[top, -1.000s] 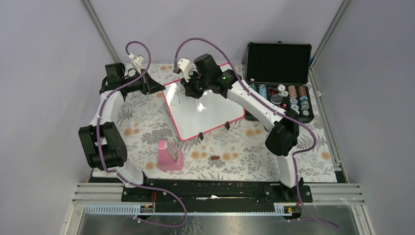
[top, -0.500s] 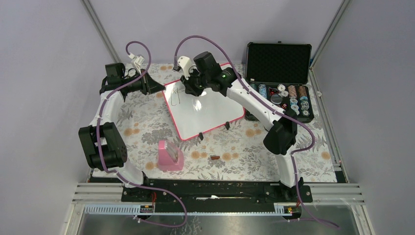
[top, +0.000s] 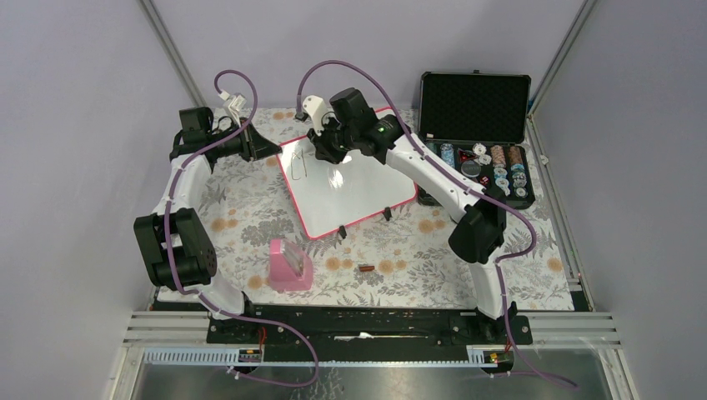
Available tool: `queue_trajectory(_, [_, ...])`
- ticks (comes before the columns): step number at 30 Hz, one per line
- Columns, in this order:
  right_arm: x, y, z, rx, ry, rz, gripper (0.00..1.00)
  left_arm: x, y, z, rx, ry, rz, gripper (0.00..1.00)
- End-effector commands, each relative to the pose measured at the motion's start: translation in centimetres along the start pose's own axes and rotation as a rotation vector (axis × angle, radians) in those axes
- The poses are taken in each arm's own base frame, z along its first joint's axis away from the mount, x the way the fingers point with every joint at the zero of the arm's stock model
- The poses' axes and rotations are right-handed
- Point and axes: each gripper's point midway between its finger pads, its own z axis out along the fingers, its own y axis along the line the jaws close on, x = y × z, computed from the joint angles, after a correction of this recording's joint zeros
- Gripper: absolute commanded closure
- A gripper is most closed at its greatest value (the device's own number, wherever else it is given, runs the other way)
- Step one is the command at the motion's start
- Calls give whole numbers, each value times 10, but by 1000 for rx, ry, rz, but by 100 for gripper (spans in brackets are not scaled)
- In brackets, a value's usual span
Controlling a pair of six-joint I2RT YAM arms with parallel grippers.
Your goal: Write a sentence on the whiteboard
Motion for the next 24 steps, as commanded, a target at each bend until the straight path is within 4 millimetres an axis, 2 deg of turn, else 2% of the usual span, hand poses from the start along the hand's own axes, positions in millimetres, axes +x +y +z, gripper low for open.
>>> queue_trajectory(1, [-4,-12,1,38,-7,-8,100,-9,-18,1,33,-8,63,100])
queue_trajectory(15, [-1,-26,-5,73,-4,5,100,-10,-17,0,28,-10,62,100])
queue_trajectory(24, [10,-33,-14,80,14,24,100,-9,-17,1,29,-8,58,100])
